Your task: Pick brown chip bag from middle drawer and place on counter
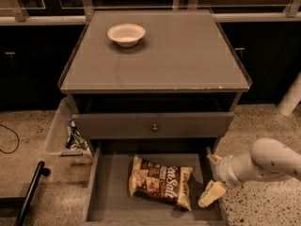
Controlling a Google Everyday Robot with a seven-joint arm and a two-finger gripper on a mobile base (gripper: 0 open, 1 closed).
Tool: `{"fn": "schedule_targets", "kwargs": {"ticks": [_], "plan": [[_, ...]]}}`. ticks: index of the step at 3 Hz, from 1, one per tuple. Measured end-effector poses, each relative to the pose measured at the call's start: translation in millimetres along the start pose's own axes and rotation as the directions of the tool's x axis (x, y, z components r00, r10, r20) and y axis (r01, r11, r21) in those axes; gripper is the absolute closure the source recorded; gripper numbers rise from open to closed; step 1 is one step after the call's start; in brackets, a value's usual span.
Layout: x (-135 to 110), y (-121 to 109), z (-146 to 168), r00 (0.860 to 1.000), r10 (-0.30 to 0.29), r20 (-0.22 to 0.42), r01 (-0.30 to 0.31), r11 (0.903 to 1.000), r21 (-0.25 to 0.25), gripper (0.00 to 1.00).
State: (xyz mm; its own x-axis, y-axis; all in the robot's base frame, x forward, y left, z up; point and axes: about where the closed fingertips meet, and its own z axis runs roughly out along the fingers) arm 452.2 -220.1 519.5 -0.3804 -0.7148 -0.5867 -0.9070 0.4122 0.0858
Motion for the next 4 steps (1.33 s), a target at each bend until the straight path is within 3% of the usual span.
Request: {"fn": "schedule_targets", "kwargs": {"ticks": [1,2,3,4], "plan": [[5,-1,47,0.998,-0.069,-0.005,0.068,0.9959,-0.059,0.0],[5,3,79,0.986,-0.163,0.033,0.165,0.983,-0.081,0.0],[-4,10,109,0.961,-0.26,0.095,0.268,0.9596,-0.086,0.0],[-4,10,109,0.961,-0.26,0.096,0.268,0.9596,-0.085,0.0]]}}
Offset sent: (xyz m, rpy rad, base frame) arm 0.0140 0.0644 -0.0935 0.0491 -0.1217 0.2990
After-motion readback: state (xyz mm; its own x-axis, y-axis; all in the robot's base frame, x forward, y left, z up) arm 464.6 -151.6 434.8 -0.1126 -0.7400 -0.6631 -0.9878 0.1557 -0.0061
